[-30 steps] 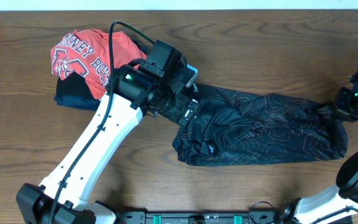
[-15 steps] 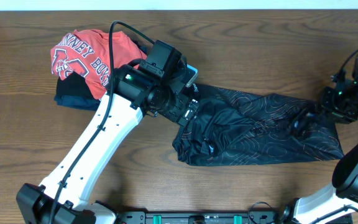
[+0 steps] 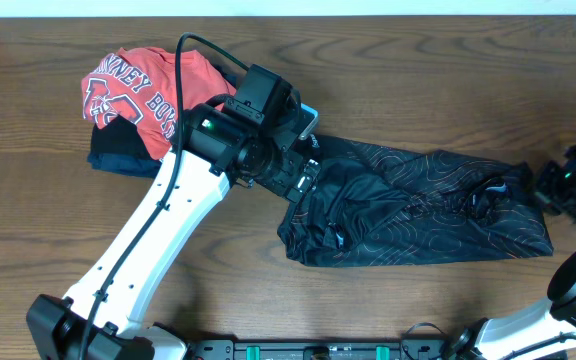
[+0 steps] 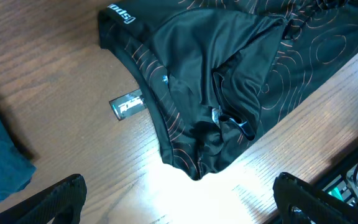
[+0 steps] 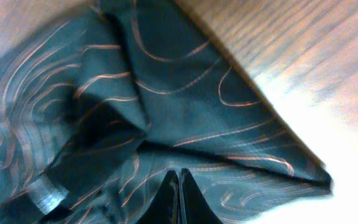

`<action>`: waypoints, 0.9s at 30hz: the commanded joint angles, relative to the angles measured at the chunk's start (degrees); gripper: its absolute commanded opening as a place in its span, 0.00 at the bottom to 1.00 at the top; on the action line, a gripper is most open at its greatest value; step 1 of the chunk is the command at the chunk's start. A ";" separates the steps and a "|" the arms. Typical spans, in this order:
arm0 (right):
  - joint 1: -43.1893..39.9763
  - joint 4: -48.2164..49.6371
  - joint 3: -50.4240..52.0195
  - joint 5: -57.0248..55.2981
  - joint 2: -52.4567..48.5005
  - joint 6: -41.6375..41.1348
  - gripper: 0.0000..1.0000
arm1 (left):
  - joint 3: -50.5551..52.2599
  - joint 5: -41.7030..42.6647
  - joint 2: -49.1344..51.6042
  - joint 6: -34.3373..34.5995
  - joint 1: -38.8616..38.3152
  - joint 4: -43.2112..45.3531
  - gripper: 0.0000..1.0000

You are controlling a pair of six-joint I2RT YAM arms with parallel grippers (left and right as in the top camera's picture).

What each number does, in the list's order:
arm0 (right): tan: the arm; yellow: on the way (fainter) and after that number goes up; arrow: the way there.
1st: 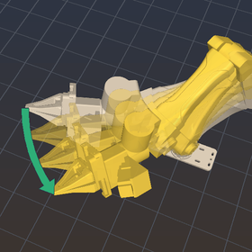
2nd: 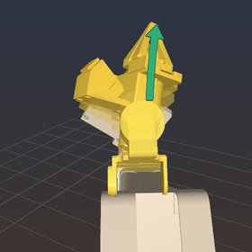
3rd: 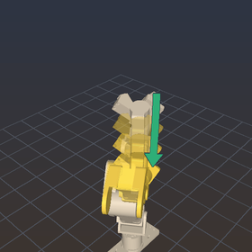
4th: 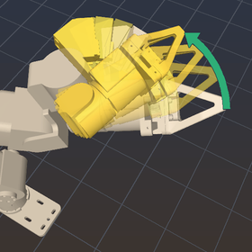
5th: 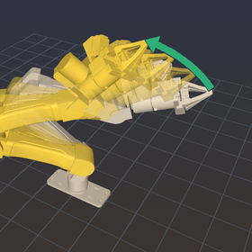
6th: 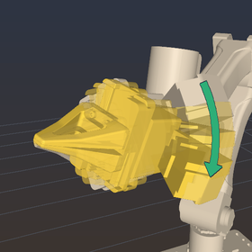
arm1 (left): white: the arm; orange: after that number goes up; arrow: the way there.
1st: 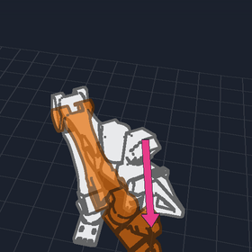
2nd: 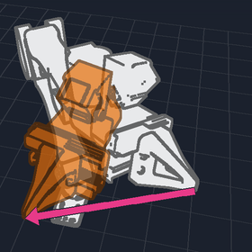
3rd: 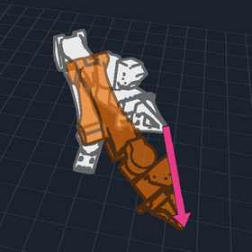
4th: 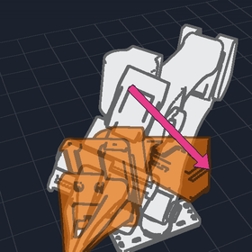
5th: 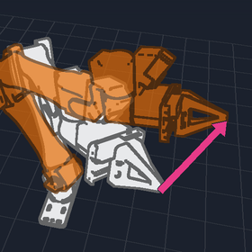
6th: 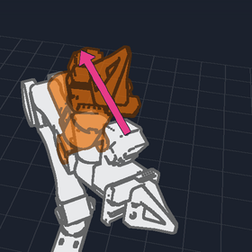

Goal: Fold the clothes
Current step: 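Grasp the jersey's right end with the right gripper and pull it rightward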

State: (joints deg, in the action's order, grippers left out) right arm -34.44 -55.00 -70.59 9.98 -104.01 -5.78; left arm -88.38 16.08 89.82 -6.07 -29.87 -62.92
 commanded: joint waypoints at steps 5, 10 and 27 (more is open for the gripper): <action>-0.04 12.13 9.77 4.00 -0.15 -4.90 0.01 | -0.70 -0.68 -0.13 -0.50 0.24 -0.17 0.98; -0.07 14.60 10.97 7.65 -0.13 -4.31 0.01 | -0.70 -0.68 -0.13 -0.52 0.24 -0.17 0.98; -6.23 9.05 10.73 14.05 4.15 -4.57 0.01 | -0.70 -0.68 -0.13 -0.50 0.22 -0.13 0.98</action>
State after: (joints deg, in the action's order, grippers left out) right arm -39.18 -47.33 -59.66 19.42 -101.56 -9.52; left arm -88.38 16.08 89.82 -6.07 -29.87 -62.94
